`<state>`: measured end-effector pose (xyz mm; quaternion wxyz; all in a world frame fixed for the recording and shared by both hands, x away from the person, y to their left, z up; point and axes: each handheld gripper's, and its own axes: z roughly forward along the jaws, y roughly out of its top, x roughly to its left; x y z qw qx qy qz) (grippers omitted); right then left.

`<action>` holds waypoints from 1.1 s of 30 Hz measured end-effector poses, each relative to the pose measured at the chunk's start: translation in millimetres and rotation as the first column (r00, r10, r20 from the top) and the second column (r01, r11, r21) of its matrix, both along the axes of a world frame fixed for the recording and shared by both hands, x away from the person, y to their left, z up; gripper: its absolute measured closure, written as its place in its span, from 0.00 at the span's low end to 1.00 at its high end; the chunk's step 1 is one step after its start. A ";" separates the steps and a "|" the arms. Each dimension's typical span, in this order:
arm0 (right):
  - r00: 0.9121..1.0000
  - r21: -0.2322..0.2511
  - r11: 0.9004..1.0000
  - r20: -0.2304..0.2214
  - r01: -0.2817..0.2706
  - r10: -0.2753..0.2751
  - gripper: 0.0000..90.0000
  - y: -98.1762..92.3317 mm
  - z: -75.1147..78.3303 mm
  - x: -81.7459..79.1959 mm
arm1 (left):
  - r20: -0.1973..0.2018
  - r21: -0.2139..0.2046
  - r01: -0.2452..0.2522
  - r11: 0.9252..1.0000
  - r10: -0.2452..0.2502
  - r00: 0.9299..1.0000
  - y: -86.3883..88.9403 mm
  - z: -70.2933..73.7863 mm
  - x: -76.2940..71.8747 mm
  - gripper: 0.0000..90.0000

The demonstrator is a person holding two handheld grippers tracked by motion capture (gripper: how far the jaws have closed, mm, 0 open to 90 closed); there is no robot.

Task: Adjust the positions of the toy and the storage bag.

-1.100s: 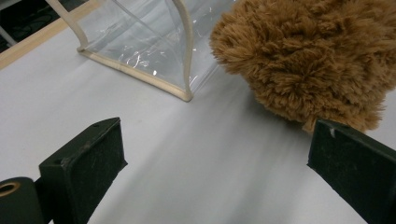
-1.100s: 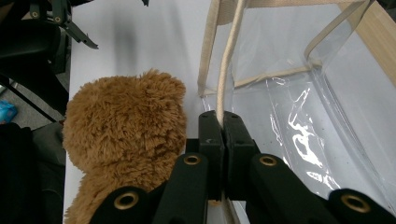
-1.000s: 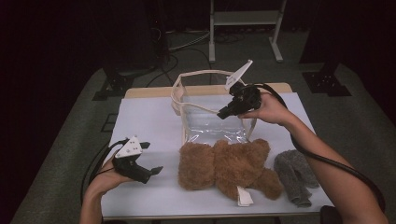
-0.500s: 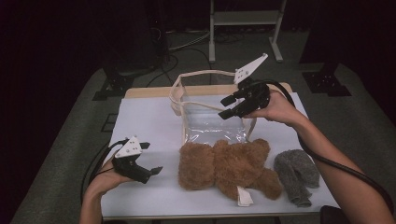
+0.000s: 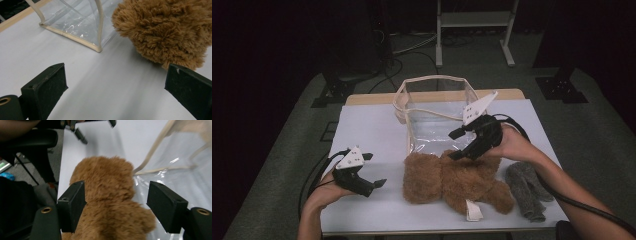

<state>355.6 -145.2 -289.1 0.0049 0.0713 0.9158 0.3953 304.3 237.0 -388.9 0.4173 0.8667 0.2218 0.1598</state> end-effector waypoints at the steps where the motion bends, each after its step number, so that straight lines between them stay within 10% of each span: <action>1: 1.000 0.000 1.000 0.000 0.000 0.000 0.33 0.0 0.0 0.0 | 0.000 0.000 0.000 1.000 0.000 1.000 0.0 0.0 0.0 0.03; 11: 0.999 -0.078 0.997 -0.041 -0.009 0.006 0.29 11.0 -51.0 -6.9 | -0.005 0.001 -0.006 1.000 0.006 1.000 1.8 -0.7 0.0 0.03; 33: 1.000 -0.184 0.983 -0.021 -0.010 0.006 0.20 22.0 -80.5 -10.7 | -0.019 -0.002 -0.008 1.000 0.008 1.000 3.9 -2.9 0.5 0.03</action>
